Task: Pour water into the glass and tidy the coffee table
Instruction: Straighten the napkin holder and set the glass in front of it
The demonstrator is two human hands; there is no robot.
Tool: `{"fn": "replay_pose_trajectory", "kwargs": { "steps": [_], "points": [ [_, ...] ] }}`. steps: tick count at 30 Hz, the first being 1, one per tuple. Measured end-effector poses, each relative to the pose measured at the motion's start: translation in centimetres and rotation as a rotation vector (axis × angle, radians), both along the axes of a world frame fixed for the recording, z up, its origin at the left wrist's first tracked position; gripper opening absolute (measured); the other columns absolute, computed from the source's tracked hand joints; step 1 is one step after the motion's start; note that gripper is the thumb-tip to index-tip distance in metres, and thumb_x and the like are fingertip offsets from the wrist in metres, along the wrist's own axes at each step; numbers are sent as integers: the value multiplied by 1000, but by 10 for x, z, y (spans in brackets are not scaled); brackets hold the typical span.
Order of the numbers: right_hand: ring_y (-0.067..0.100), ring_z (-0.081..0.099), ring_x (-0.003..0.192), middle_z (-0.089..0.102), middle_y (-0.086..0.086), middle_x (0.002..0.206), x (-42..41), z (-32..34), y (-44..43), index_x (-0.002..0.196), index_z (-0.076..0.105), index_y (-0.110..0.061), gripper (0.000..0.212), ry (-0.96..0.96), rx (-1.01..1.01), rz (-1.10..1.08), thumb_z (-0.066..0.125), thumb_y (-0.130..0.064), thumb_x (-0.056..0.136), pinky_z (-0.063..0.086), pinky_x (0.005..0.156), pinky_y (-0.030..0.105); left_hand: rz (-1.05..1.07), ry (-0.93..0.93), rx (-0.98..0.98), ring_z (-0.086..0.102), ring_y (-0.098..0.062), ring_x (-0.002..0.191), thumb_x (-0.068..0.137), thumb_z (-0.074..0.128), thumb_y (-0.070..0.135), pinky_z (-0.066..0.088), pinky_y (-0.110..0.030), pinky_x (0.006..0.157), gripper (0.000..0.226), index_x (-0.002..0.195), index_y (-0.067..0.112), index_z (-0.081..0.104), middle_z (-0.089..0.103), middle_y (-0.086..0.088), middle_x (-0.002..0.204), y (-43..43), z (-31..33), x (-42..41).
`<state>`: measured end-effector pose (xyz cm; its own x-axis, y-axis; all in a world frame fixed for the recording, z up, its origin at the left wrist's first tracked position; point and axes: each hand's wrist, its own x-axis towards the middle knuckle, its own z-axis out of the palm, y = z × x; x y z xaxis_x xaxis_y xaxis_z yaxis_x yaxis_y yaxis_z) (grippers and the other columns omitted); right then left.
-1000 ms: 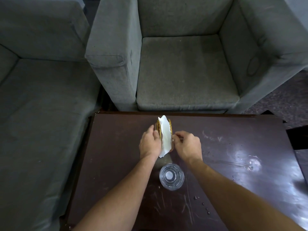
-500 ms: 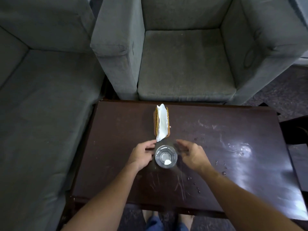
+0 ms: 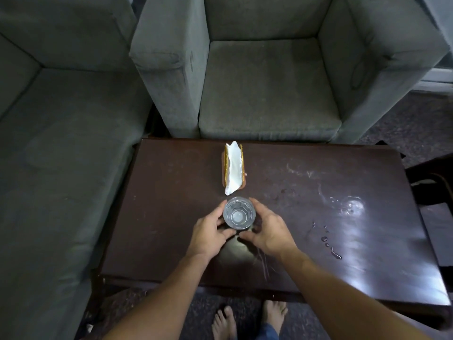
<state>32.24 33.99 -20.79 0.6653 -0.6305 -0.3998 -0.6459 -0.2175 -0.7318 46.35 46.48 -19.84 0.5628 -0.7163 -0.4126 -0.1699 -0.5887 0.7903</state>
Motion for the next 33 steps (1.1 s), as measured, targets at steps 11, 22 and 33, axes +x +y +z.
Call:
{"fn": "replay_pose_trajectory", "kwargs": {
  "steps": [11,22,33],
  "points": [
    [-2,68,102,71,-17,117,9,2,24,143,46,-38,96,-143,-24,-196,96,-32,62,54,95,21,27,-165,6,64,-1,118,87,68,6,47,-14,99,65,145,33,55,77,8,113,14,-22,-19],
    [-2,68,97,70,-23,102,8,8,17,120,55,-41,63,-185,-176,-298,87,-46,66,57,88,28,109,-191,-53,70,-5,108,81,66,12,57,-26,94,80,154,32,41,76,5,116,-2,-21,-52],
    [9,68,99,67,-19,99,6,19,-43,122,53,-41,66,-162,-229,-484,87,-49,66,55,89,28,46,-144,-142,68,-1,110,85,60,26,55,-24,97,76,157,29,36,71,8,127,-63,-5,-72]
  ]
}}
